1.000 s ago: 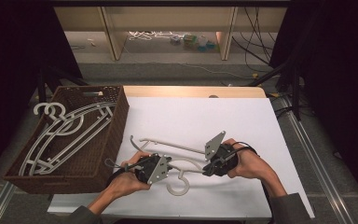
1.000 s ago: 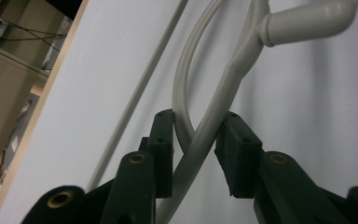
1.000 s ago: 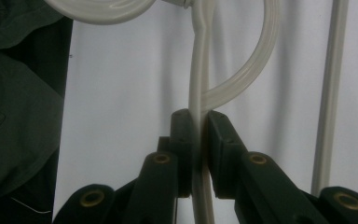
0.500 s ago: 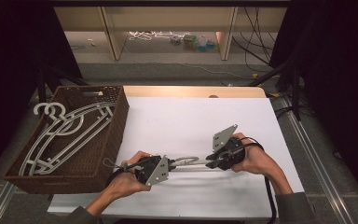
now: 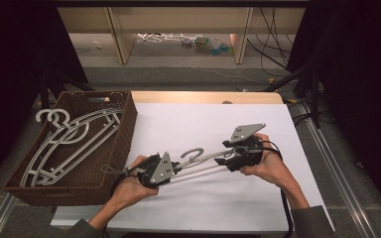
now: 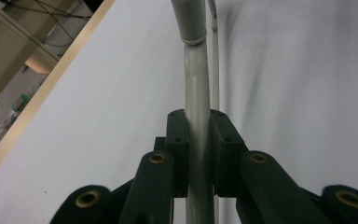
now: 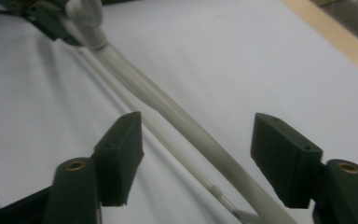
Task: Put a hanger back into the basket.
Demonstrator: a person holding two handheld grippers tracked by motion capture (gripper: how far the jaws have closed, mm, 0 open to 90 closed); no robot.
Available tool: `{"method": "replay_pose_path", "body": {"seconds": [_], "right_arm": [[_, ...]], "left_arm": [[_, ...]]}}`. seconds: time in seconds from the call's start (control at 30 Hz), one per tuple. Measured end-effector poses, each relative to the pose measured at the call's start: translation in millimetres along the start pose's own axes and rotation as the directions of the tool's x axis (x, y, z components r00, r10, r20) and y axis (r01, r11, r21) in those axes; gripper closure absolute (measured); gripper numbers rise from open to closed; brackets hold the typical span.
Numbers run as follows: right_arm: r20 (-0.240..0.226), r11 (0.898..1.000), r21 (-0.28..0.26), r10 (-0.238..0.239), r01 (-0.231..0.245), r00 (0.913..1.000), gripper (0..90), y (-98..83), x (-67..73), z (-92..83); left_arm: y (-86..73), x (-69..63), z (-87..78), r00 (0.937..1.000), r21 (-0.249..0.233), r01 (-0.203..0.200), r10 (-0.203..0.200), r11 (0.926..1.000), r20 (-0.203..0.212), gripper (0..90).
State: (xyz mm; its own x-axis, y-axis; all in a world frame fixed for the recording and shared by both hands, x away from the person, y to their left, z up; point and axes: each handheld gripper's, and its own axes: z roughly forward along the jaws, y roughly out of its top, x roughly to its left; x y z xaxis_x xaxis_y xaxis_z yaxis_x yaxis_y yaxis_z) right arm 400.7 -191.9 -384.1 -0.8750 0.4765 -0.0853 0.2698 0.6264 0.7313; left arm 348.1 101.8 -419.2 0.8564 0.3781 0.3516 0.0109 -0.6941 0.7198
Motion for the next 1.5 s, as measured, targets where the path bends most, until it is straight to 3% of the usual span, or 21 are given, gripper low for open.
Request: {"method": "replay_pose_path", "body": {"seconds": [0.07, 0.17, 0.33, 0.5, 0.57, 0.6, 0.63, 0.67, 0.73, 0.77, 0.9, 0.97, 1.0, 1.13, 1.23, 1.3, 1.33, 1.4, 1.43, 1.47, 1.5], "right_arm": [[0.034, 0.998, -0.047, 0.050, -0.049, 0.9982, 29.0, 0.8, -3.3, -4.5], [0.055, 0.995, -0.061, 0.076, -0.073, 0.9955, 27.1, 1.3, -2.4, -7.9], [0.082, 0.989, -0.113, 0.108, -0.098, 0.9908, 24.3, 2.3, 3.2, -11.1], [0.127, 0.971, -0.194, 0.164, -0.138, 0.9782, 22.6, 1.0, 9.6, -11.9], [0.142, 0.967, -0.211, 0.179, -0.147, 0.9736, 21.5, 0.3, 12.9, -13.8], [0.146, 0.964, -0.219, 0.188, -0.153, 0.9713, 20.5, -0.4, 14.9, -14.6], [0.159, 0.961, -0.230, 0.191, -0.152, 0.9686, 19.8, -1.1, 16.4, -15.4], [0.173, 0.959, -0.243, 0.192, -0.147, 0.9661, 19.4, -2.1, 17.5, -16.3], [0.186, 0.953, -0.263, 0.205, -0.152, 0.9610, 19.1, -5.1, 21.0, -18.1], [0.193, 0.950, -0.267, 0.217, -0.162, 0.9569, 18.5, -7.6, 23.6, -19.1], [0.200, 0.943, -0.287, 0.231, -0.169, 0.9521, 18.6, -15.6, 30.1, -20.8], [0.200, 0.937, -0.305, 0.238, -0.170, 0.9506, 19.1, -18.2, 32.4, -20.8], [0.201, 0.929, -0.326, 0.249, -0.175, 0.9475, 19.1, -22.2, 37.4, -21.0], [0.219, 0.922, -0.347, 0.256, -0.170, 0.9417, 18.9, -28.3, 44.0, -22.3], [0.217, 0.919, -0.353, 0.261, -0.173, 0.9408, 18.8, -33.9, 48.0, -22.6], [0.220, 0.918, -0.359, 0.258, -0.167, 0.9409, 18.7, -37.8, 50.3, -21.8], [0.221, 0.923, -0.343, 0.259, -0.174, 0.9403, 18.6, -39.7, 52.0, -22.7], [0.224, 0.925, -0.340, 0.255, -0.170, 0.9405, 18.4, -43.6, 54.3, -22.6], [0.224, 0.925, -0.340, 0.255, -0.170, 0.9405, 18.4, -43.6, 54.3, -22.6], [0.228, 0.926, -0.337, 0.253, -0.168, 0.9401, 18.4, -45.8, 55.8, -22.9], [0.227, 0.927, -0.337, 0.251, -0.166, 0.9411, 18.4, -48.9, 58.0, -24.0]], "left_arm": [[-2.9, 6.1, -2.3, 0.9958, -0.013, 0.090, -0.089, 0.9959, 0.019, 79.6], [-6.1, 11.7, -4.4, 0.9863, -0.019, 0.165, -0.164, 0.9862, 0.016, 79.6], [-9.0, 18.9, -11.0, 0.9757, -0.047, 0.219, -0.218, 0.9746, 0.017, 79.6], [-11.7, 24.2, -16.1, 0.9599, -0.076, 0.280, -0.280, 0.9569, 0.020, 79.6], [-13.1, 28.1, -19.4, 0.9566, -0.070, 0.292, -0.291, 0.9540, 0.021, 79.6], [-13.3, 27.8, -19.6, 0.9468, -0.085, 0.322, -0.321, 0.9430, 0.018, 79.6], [-13.8, 29.4, -20.8, 0.9453, -0.088, 0.326, -0.326, 0.9413, 0.018, 79.6], [-14.2, 29.9, -21.4, 0.9363, -0.098, 0.351, -0.351, 0.9313, 0.020, 79.6], [-14.5, 31.7, -23.3, 0.9328, -0.094, 0.360, -0.360, 0.9282, 0.023, 79.6], [-15.5, 34.4, -25.5, 0.9213, -0.104, 0.389, -0.388, 0.9155, 0.029, 79.6], [-17.0, 39.6, -31.7, 0.9023, -0.130, 0.431, -0.429, 0.8932, 0.038, 79.6], [-16.6, 40.6, -34.0, 0.8995, -0.138, 0.436, -0.435, 0.8892, 0.044, 79.6], [-16.0, 41.6, -37.0, 0.8900, -0.149, 0.455, -0.453, 0.8777, 0.051, 79.6], [-14.5, 46.2, -45.9, 0.8775, -0.179, 0.478, -0.476, 0.8598, 0.058, 79.6], [-14.5, 49.8, -52.7, 0.8711, -0.192, 0.489, -0.487, 0.8506, 0.061, 79.6], [-14.2, 51.7, -57.3, 0.8598, -0.207, 0.508, -0.506, 0.8359, 0.066, 79.6], [-14.5, 53.8, -59.7, 0.8588, -0.215, 0.510, -0.507, 0.8329, 0.073, 79.6], [-14.4, 57.2, -65.7, 0.8408, -0.232, 0.539, -0.534, 0.8099, 0.089, 79.7], [-14.4, 57.2, -65.7, 0.8408, -0.232, 0.539, -0.534, 0.8099, 0.089, 79.6], [-13.9, 58.6, -69.2, 0.8353, -0.243, 0.546, -0.543, 0.8015, 0.089, 79.6], [-12.5, 60.6, -77.3, 0.8245, -0.258, 0.561, -0.559, 0.7864, 0.091, 79.6]]}}
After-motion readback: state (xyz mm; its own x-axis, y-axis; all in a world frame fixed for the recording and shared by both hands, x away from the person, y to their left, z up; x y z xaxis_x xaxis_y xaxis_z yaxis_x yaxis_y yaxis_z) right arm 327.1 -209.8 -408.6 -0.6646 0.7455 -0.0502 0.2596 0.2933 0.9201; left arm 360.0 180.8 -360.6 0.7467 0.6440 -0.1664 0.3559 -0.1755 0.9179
